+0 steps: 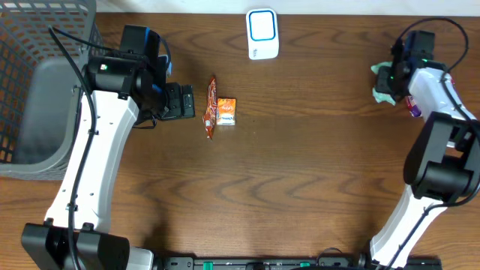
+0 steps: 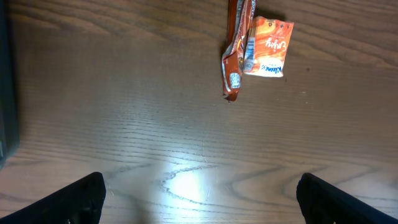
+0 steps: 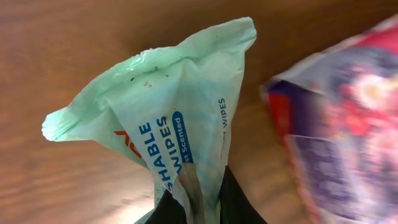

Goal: Scan the item barcode
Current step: 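Carry the wipes right and release them beside the purple box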

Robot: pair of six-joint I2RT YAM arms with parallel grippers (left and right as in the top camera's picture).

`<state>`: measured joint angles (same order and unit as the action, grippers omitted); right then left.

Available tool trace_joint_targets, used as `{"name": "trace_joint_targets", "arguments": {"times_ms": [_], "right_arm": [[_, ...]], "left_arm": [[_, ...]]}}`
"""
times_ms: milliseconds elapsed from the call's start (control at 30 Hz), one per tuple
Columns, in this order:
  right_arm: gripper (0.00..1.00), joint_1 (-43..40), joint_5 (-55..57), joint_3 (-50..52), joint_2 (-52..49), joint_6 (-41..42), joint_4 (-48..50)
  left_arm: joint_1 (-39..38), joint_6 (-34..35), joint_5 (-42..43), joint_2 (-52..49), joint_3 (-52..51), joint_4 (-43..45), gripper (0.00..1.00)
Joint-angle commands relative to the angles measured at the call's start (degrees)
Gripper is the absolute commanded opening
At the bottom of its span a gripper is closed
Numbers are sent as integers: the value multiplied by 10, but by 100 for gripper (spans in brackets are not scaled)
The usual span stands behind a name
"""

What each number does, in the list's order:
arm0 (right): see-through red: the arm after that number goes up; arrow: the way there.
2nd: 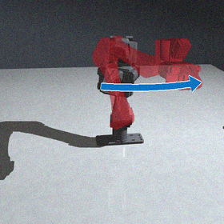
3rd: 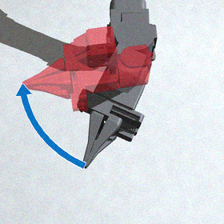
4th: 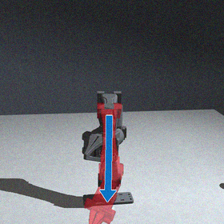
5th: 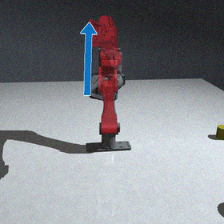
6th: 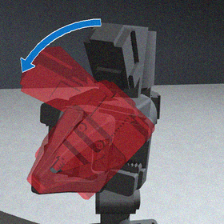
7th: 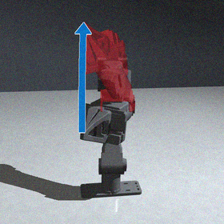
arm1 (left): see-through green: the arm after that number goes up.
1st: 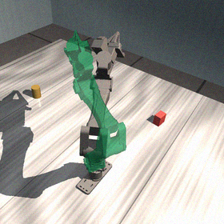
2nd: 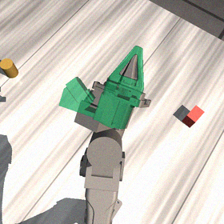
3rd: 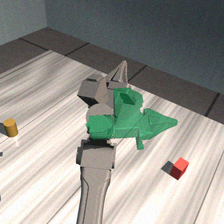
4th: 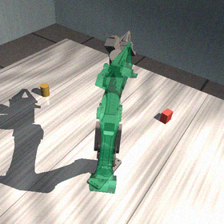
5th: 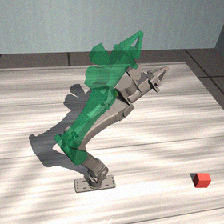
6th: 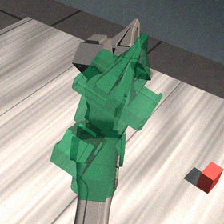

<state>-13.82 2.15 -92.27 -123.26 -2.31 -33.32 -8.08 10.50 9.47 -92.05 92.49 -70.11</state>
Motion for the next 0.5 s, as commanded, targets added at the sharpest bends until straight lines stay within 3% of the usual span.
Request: {"name": "trace_joint_targets", "arguments": {"times_ms": [0, 233, 433, 467], "right_arm": [[1, -28, 6, -6, 10, -37, -4], [1, -66, 14, -6, 3, -33, -3], [2, -78, 92, -6, 3, 53, 3], [7, -79, 87, -6, 3, 52, 4]], "left_arm": [[0, 3, -6, -1, -2, -1, 98], [0, 3, -6, -1, -2, -1, 98], [0, 3, -6, -1, -2, -1, 98], [0, 3, -6, -1, -2, -1, 98]]}}
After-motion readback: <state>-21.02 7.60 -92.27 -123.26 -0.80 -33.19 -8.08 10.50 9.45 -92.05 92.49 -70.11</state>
